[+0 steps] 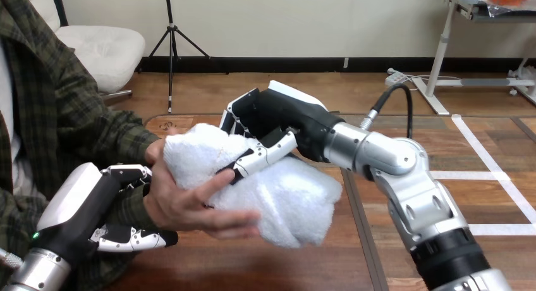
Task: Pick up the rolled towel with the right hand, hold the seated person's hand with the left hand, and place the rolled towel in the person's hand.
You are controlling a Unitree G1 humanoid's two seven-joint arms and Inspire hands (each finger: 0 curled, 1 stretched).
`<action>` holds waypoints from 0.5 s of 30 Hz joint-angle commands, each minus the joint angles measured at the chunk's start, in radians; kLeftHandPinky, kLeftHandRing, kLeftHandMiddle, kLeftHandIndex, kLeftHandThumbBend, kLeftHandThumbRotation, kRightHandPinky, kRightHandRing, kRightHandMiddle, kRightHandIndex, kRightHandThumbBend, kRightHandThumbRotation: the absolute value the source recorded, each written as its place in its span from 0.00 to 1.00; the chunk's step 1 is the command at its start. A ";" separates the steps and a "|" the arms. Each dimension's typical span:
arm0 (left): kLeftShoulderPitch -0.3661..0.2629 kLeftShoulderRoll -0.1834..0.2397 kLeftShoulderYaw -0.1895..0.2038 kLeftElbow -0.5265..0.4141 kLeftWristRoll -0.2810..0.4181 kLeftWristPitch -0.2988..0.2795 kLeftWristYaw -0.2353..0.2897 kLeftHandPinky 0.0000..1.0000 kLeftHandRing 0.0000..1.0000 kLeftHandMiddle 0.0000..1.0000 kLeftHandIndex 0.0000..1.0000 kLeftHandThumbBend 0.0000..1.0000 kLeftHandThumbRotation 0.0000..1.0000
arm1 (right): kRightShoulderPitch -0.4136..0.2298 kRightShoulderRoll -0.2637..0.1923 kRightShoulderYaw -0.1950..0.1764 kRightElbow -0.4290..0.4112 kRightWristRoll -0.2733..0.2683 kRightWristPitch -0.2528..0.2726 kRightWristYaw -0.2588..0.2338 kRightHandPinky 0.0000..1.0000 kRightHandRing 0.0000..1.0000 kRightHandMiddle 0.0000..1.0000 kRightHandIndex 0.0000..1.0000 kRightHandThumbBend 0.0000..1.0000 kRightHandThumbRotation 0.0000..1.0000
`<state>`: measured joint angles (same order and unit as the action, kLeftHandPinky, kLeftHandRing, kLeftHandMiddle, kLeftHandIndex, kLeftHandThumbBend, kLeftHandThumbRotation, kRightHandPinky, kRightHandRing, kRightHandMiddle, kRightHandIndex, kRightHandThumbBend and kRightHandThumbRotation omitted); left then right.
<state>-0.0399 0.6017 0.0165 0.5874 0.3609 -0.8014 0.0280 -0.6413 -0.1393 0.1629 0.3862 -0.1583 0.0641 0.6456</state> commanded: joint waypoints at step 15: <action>-0.048 -0.039 -0.058 0.059 -0.010 -0.022 -0.052 0.34 0.41 0.49 0.51 0.87 0.18 | -0.037 -0.022 -0.028 -0.394 0.131 0.044 0.040 0.18 0.24 0.31 0.39 0.87 0.00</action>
<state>-0.0424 0.6029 0.0170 0.5931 0.3594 -0.8071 0.0190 -0.5888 -0.1755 0.1629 0.2503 -0.1347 0.1059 0.6633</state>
